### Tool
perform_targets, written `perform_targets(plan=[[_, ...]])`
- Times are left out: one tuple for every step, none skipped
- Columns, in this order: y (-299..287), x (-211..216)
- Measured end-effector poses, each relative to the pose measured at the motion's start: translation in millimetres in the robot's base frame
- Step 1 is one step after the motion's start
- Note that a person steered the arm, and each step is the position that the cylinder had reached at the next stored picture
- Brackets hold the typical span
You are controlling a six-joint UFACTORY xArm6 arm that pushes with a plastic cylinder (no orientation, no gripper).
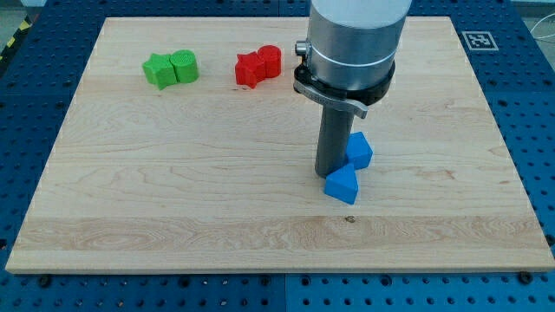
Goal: Push the blue triangle below the blue cube
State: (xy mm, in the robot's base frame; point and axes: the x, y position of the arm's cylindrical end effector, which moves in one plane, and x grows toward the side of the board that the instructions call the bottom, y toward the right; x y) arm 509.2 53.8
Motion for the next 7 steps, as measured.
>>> perform_targets(plan=[[-24.2,11.2],[-41.8,25.3],[-36.9,47.6],[-14.0,70.8],[9.0,77.4],[11.9,49.5],[11.9,23.1]])
